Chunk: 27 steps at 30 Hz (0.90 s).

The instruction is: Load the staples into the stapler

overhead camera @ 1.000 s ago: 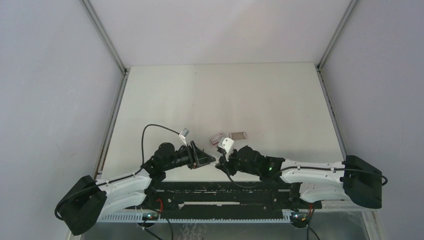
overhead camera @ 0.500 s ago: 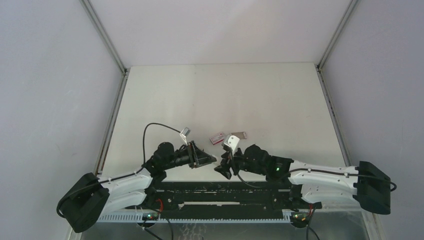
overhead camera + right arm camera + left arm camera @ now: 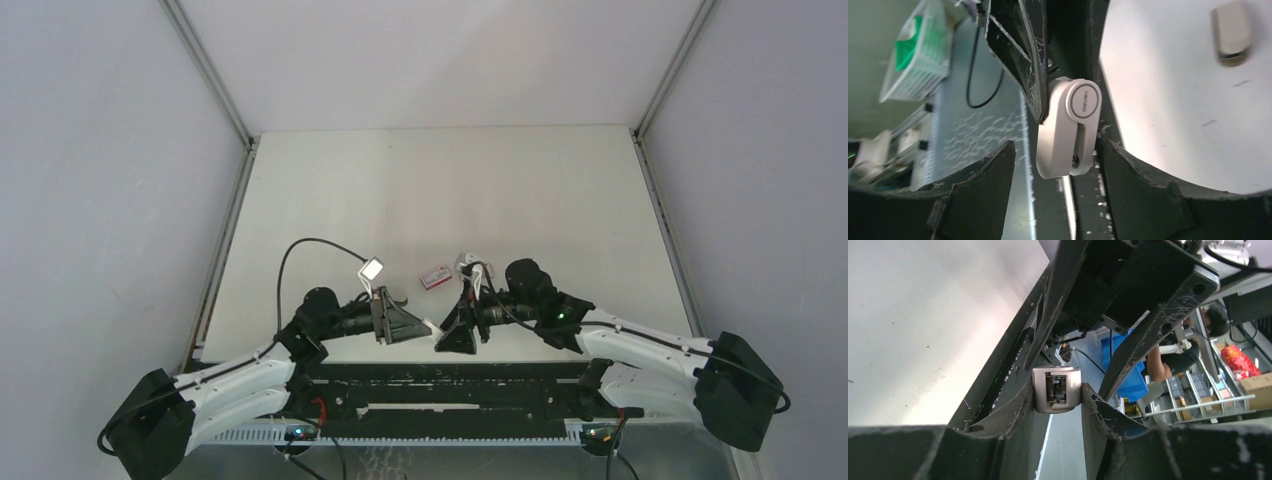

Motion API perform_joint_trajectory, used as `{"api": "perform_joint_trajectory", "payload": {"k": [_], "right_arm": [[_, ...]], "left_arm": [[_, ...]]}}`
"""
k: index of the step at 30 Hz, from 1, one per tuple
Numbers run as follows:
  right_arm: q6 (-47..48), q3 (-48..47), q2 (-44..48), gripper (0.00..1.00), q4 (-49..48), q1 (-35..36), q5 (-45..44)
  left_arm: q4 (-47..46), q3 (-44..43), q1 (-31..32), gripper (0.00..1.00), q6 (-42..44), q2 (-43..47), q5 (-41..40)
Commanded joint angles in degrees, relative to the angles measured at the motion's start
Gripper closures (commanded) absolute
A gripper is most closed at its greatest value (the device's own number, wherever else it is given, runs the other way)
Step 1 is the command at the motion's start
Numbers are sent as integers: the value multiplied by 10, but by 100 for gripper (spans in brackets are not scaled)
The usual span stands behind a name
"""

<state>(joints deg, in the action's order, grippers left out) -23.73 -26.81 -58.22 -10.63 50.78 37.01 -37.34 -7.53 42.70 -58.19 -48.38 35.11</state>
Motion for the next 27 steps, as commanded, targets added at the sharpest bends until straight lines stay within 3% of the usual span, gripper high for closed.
{"api": "perform_joint_trajectory", "payload": {"k": [1,3,5,6,13,18,20,27], "right_arm": [[-75,-8,-39,41,-102,0,126],[-89,-8,-51,63,-121,0,135],[-89,-8,-54,96,-118,-1,130],[-89,-8,-54,100,-112,-2,126],[-69,-8,-40,100,-71,-14,100],[-49,-8,-21,30,-24,-37,63],[-35,-8,-4,22,3,-47,35],[14,-6,66,21,102,-62,-101]], "left_arm": [[5,-48,15,100,46,20,24],[6,-49,17,100,46,26,20],[6,-47,17,100,46,29,18],[8,-46,17,100,46,31,16],[38,-51,18,100,55,43,-4],[184,-64,12,100,84,50,-105],[218,-58,0,100,79,40,-134],[160,-1,-54,100,36,-27,-171]]}}
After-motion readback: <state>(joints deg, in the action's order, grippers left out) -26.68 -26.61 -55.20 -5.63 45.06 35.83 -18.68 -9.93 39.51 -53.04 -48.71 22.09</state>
